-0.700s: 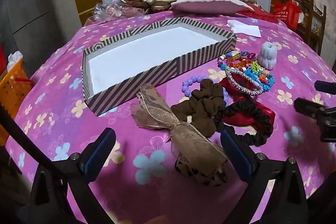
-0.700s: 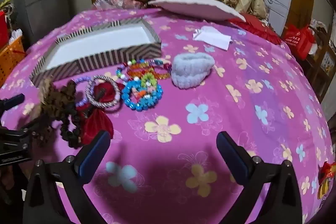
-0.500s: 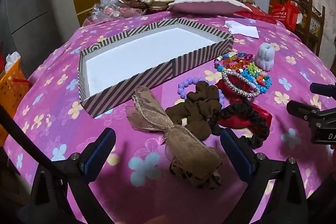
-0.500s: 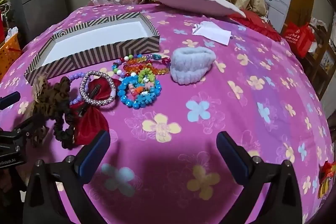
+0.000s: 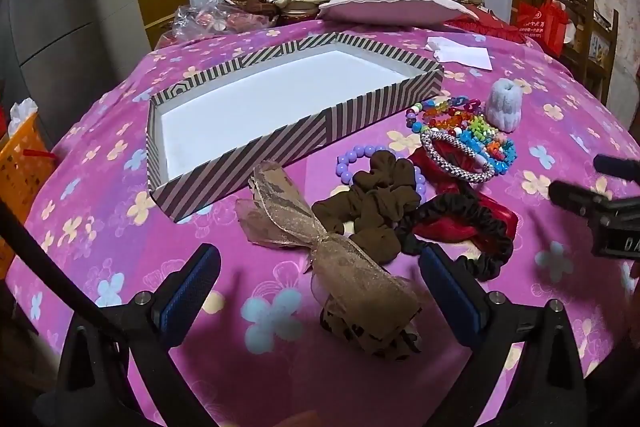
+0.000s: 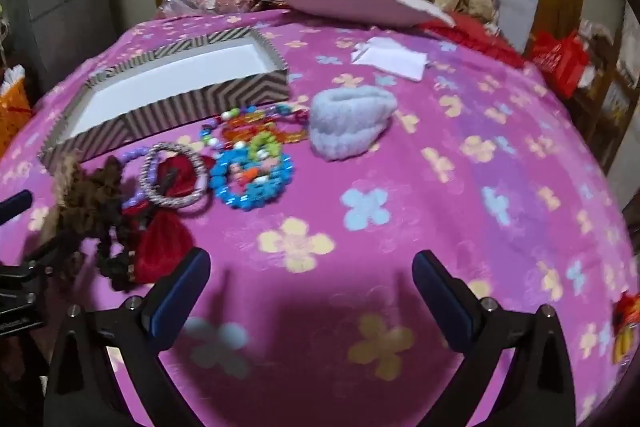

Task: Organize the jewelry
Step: 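Move both tools toward the pile of hair accessories beside the box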

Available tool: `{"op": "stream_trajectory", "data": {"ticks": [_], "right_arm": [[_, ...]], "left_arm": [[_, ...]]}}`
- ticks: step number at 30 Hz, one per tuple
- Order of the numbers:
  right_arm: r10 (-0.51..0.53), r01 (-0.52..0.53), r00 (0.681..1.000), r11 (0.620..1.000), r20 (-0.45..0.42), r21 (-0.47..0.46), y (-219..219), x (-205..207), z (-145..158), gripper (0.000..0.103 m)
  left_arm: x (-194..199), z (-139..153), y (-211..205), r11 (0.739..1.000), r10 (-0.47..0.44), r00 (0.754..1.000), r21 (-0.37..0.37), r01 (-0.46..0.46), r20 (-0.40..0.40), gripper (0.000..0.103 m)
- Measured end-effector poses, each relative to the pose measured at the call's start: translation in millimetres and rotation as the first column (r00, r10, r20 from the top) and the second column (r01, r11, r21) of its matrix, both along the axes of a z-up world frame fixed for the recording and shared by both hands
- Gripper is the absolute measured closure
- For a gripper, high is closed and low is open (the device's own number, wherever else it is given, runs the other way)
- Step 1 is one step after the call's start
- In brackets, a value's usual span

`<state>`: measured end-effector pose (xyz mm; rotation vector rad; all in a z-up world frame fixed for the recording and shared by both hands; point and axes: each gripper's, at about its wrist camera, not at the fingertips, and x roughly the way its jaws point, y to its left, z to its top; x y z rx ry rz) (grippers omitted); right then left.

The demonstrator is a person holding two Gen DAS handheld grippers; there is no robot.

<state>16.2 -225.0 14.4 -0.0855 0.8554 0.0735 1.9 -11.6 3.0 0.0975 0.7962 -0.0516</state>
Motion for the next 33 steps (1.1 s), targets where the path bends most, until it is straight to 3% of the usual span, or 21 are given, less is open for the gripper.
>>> {"op": "stream_trajectory", "data": {"ticks": [5, 10, 13, 17, 20, 23, 24, 26, 30, 33], "right_arm": [[-0.017, 0.017, 1.000, 1.000, -0.007, -0.022, 0, 3, 1, 0.000], [-0.014, 0.013, 1.000, 0.999, -0.014, -0.032, -1, 5, 0, 0.000], [-0.021, 0.021, 1.000, 0.999, 0.001, -0.040, -1, 4, 2, 0.000], [-0.015, 0.014, 1.000, 0.999, -0.008, -0.037, -2, 4, 2, 0.000], [-0.007, 0.007, 1.000, 0.999, -0.002, -0.040, -2, 2, 2, 0.000], [-0.008, 0.008, 1.000, 0.999, -0.001, -0.039, -1, 2, 2, 0.000], [-0.007, 0.007, 1.000, 0.999, -0.002, -0.036, -1, 2, 2, 0.000], [-0.001, 0.001, 1.000, 0.999, -0.005, -0.039, 1, 2, 1, 0.000], [0.014, -0.014, 1.000, 1.000, -0.007, -0.027, 2, 1, 1, 0.000], [0.040, -0.040, 0.999, 0.997, 0.010, 0.064, -2, -3, 5, 0.000]], "left_arm": [[-1, -4, 15, 0.999, 0.016, 1.000, -0.029, -0.017, -0.023, 0.046], [-9, -13, 46, 0.984, 0.022, 0.994, -0.176, -0.041, -0.107, 0.050], [-7, -12, 41, 0.987, 0.026, 0.995, -0.156, -0.041, -0.096, 0.050], [-4, -10, 39, 0.979, 0.022, 0.995, -0.202, -0.042, -0.098, 0.050], [4, -9, 42, 0.978, 0.048, 0.994, -0.197, -0.066, -0.094, 0.050], [12, -16, 43, 0.982, 0.062, 0.990, -0.169, -0.084, -0.128, 0.061], [12, -14, 42, 0.983, 0.052, 0.991, -0.167, -0.072, -0.121, 0.073], [10, -13, 44, 0.980, 0.044, 0.992, -0.188, -0.065, -0.115, 0.083], [9, -14, 49, 0.975, 0.035, 0.993, -0.214, -0.059, -0.115, 0.084], [8, -14, 47, 0.974, 0.041, 0.994, -0.217, -0.063, -0.103, 0.084]]}}
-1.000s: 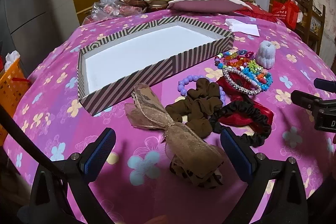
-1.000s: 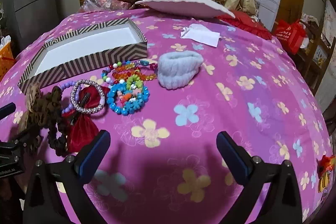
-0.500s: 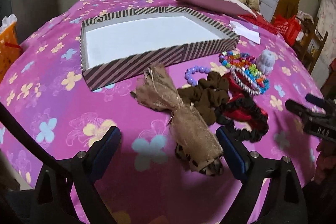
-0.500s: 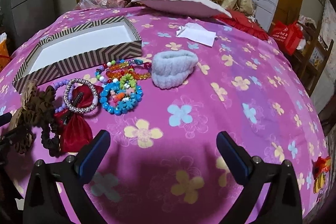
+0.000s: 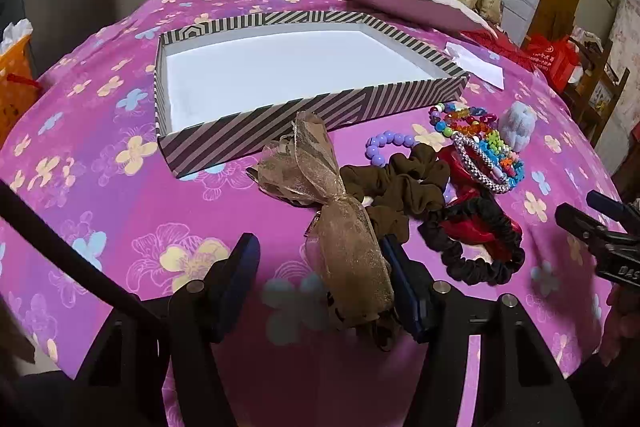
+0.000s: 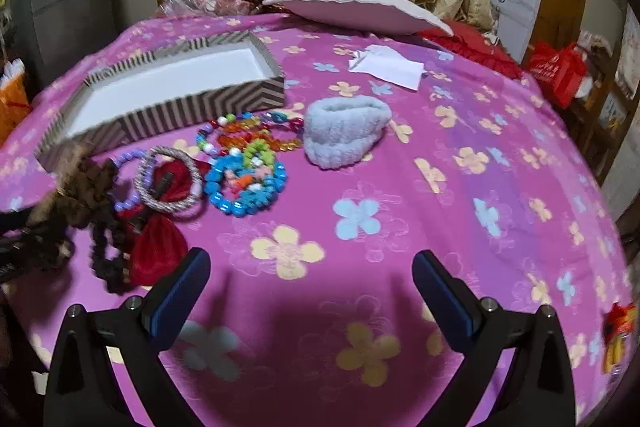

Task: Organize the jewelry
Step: 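Move both tools toward the pile of hair accessories beside the box, then grasp the sheer brown ribbon bow with left tool while right tool grasps white fuzzy headband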

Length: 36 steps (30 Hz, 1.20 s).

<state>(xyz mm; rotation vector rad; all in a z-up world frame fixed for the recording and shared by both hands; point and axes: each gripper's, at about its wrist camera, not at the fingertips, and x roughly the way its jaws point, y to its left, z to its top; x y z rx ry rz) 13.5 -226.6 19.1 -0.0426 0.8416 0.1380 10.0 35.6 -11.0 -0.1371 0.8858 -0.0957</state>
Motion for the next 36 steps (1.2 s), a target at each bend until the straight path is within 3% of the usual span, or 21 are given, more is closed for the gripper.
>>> {"op": "stream_trajectory", "data": {"ticks": [3, 6, 10, 13, 16, 19, 29, 34, 36], "right_arm": [[0.022, -0.024, 0.999, 0.999, 0.038, 0.047, 3, -7, 3, 0.000], [0.081, -0.081, 0.997, 0.996, 0.010, 0.042, 15, -9, 0, 0.000], [0.100, -0.097, 0.995, 0.992, -0.029, 0.078, 18, -5, -4, 0.002], [0.055, -0.053, 0.998, 0.994, -0.020, 0.097, 9, -3, 0, 0.006], [-0.019, 0.016, 1.000, 0.991, 0.020, 0.133, -10, 3, 10, 0.006], [-0.068, 0.058, 0.996, 0.987, 0.062, 0.152, -28, 18, 19, 0.006], [-0.084, 0.074, 0.994, 0.987, 0.068, 0.142, -31, 90, 7, 0.009], [-0.101, 0.099, 0.995, 0.985, 0.004, 0.140, -32, 116, -12, 0.027], [-0.104, 0.105, 0.994, 0.987, -0.014, 0.126, -31, 121, -18, 0.040]], "left_arm": [[-1, -1, -1, 1.000, 0.010, 1.000, -0.002, -0.010, 0.024, 0.084], [1, 0, 0, 0.999, 0.014, 1.000, -0.037, -0.013, 0.028, 0.089], [8, 4, -7, 1.000, -0.004, 0.999, -0.006, 0.005, 0.033, 0.093], [10, 4, -10, 1.000, -0.012, 1.000, 0.025, 0.012, 0.025, 0.103], [7, 8, -8, 1.000, -0.008, 0.999, 0.029, 0.007, 0.049, 0.103], [-1, 21, -9, 0.998, -0.008, 0.992, 0.062, 0.000, 0.124, 0.103], [-1, 26, 0, 1.000, 0.014, 0.990, -0.003, -0.014, 0.140, 0.103], [-2, 26, -2, 1.000, 0.001, 0.990, -0.004, -0.001, 0.142, 0.103], [-1, 25, -2, 1.000, 0.005, 0.991, -0.007, -0.004, 0.134, 0.103]]}}
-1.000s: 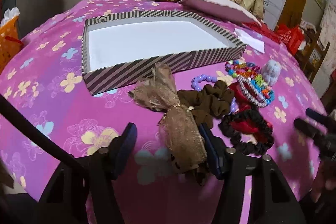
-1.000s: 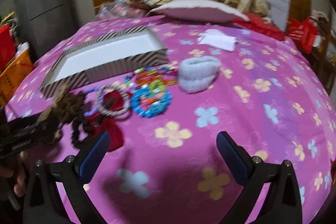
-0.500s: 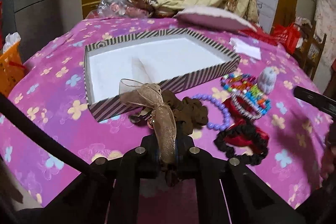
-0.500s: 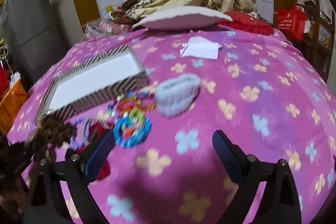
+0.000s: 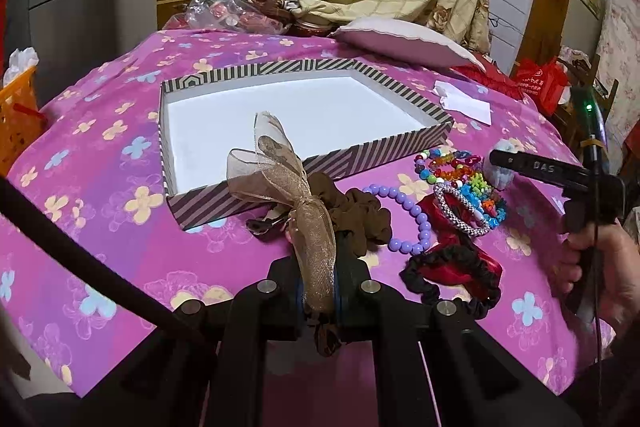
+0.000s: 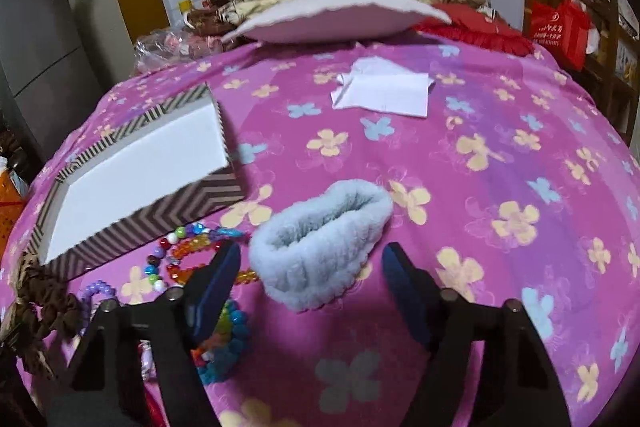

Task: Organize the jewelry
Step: 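Grasp the sheer brown ribbon bow with left tool while right tool grasps white fuzzy headband, then lift the ribbon bow with left tool while right tool lifts the white headband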

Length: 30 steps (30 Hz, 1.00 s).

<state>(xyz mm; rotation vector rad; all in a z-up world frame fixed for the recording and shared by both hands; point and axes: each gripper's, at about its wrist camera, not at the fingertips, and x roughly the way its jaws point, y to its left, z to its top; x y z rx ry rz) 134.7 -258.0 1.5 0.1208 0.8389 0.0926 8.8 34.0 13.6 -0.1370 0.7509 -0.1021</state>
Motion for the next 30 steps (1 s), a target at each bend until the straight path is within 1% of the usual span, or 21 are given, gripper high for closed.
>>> {"op": "stream_trajectory", "data": {"ticks": [1, 3, 4, 6, 8, 12, 15, 21, 23, 27, 30], "right_arm": [[-0.005, 0.005, 1.000, 1.000, -0.007, 0.010, -1, 1, -2, 0.049], [-0.010, 0.010, 1.000, 1.000, -0.002, 0.024, -5, 1, -3, 0.051], [-0.014, 0.014, 1.000, 1.000, -0.001, 0.026, -6, 0, -2, 0.055], [-0.014, 0.014, 1.000, 0.999, 0.000, 0.035, -7, -3, -2, 0.055], [-0.013, 0.013, 1.000, 1.000, -0.004, 0.023, -8, -4, -4, 0.056], [-0.014, 0.015, 1.000, 0.998, -0.015, 0.057, -14, -5, -8, 0.056], [-0.008, 0.010, 0.999, 0.997, -0.033, 0.071, -14, -5, -11, 0.059], [-0.012, 0.016, 0.999, 0.996, -0.040, 0.084, -16, -6, -13, 0.061], [-0.013, 0.016, 0.999, 0.997, -0.040, 0.073, -15, -6, -13, 0.061], [-0.028, 0.028, 0.999, 1.000, -0.028, -0.005, -8, -8, -9, 0.060], [0.005, -0.005, 1.000, 1.000, -0.014, -0.024, -3, -10, -6, 0.065]], "left_arm": [[1, -1, 0, 1.000, 0.003, 1.000, 0.002, -0.003, -0.003, 0.103], [2, -2, -1, 1.000, 0.003, 1.000, 0.007, -0.003, -0.009, 0.103], [2, -2, -2, 1.000, 0.003, 1.000, 0.011, -0.003, -0.008, 0.103], [2, -3, -4, 1.000, -0.002, 1.000, 0.021, 0.003, -0.012, 0.103], [3, -6, -5, 1.000, -0.004, 1.000, 0.030, 0.004, -0.024, 0.103], [7, -16, -6, 0.998, 0.015, 0.997, 0.062, -0.011, -0.073, 0.103], [8, -22, -5, 0.997, 0.031, 0.995, 0.079, -0.023, -0.094, 0.103], [8, -27, -9, 0.993, 0.042, 0.994, 0.115, -0.030, -0.099, 0.103], [7, -27, -8, 0.993, 0.043, 0.994, 0.114, -0.032, -0.099, 0.103], [8, -27, -8, 0.993, 0.043, 0.994, 0.113, -0.032, -0.100, 0.103], [8, -27, -8, 0.993, 0.043, 0.994, 0.112, -0.032, -0.100, 0.103]]}}
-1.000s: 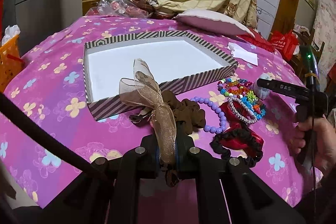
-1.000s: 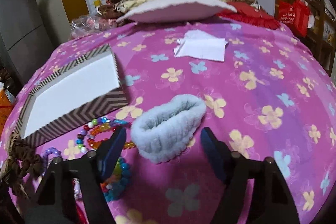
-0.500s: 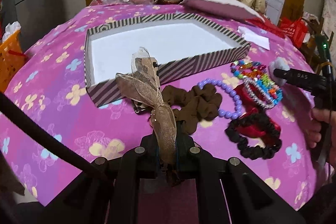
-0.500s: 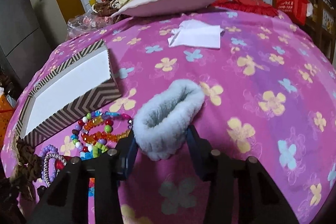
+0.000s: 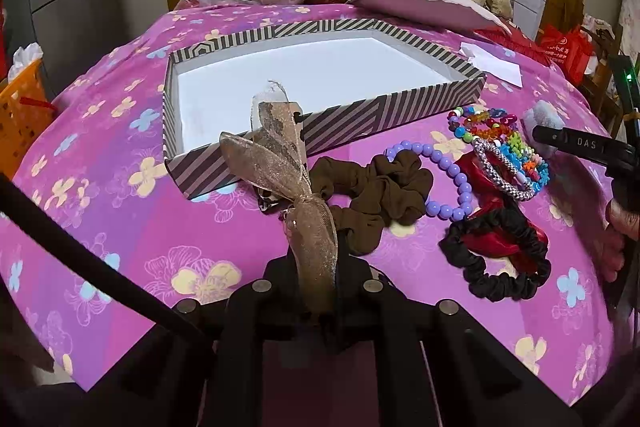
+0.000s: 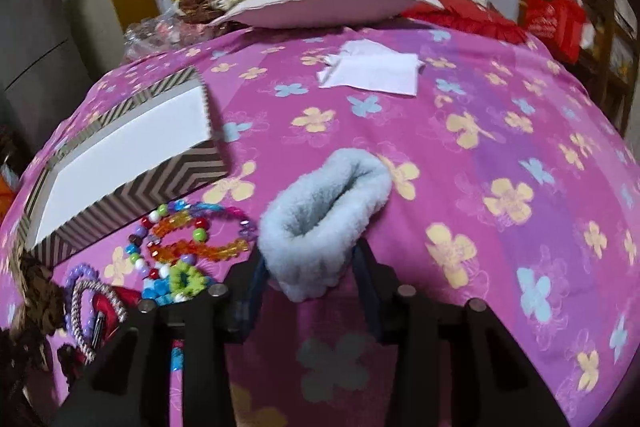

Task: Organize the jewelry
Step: 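Lift the ribbon bow with left tool while right tool lifts the white headband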

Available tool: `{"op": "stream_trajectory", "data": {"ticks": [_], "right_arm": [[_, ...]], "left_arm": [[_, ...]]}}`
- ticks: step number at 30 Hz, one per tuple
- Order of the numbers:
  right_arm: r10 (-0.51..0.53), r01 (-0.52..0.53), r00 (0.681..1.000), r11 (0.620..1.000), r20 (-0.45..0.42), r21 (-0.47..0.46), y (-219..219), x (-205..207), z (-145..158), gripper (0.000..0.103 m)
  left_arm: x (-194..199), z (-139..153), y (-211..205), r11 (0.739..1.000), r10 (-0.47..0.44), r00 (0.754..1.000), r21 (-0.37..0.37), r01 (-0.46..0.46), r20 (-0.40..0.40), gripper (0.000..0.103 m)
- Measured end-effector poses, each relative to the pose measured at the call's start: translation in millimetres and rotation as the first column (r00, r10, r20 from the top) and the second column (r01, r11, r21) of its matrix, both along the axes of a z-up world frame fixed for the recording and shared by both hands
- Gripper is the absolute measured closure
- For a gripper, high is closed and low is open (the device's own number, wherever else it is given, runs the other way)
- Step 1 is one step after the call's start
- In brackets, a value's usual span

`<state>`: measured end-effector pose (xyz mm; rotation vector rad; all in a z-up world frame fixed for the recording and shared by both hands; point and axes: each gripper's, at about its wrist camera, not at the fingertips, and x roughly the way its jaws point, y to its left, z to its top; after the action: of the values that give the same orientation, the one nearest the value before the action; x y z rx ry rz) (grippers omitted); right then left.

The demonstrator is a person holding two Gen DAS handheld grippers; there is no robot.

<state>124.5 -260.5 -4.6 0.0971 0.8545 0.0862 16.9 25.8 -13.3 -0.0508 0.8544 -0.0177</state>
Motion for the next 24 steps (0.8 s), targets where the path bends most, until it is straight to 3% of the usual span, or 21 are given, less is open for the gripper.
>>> {"op": "stream_trajectory", "data": {"ticks": [2, 5, 14, 17, 24], "right_arm": [[-0.006, 0.006, 1.000, 1.000, 0.007, 0.005, -2, -1, 1, 0.072], [-0.007, 0.007, 0.999, 1.000, 0.044, 0.000, -2, -9, 9, 0.074], [0.097, -0.102, 0.976, 0.995, 0.193, 0.017, 21, -79, 58, 0.074], [0.152, -0.153, 0.968, 0.988, 0.201, -0.012, 37, -100, 61, 0.074], [0.263, -0.260, 0.959, 0.965, 0.108, -0.046, 70, -106, 44, 0.075]], "left_arm": [[0, -1, 0, 1.000, 0.001, 1.000, -0.001, -0.001, 0.001, 0.103], [0, 0, 0, 1.000, 0.001, 1.000, 0.000, -0.001, 0.000, 0.103], [0, -1, 0, 1.000, 0.002, 1.000, 0.004, -0.002, 0.001, 0.103], [0, -1, -1, 1.000, 0.001, 1.000, 0.015, -0.001, 0.004, 0.103], [0, -1, -3, 1.000, 0.000, 1.000, 0.026, 0.000, 0.006, 0.103]]}}
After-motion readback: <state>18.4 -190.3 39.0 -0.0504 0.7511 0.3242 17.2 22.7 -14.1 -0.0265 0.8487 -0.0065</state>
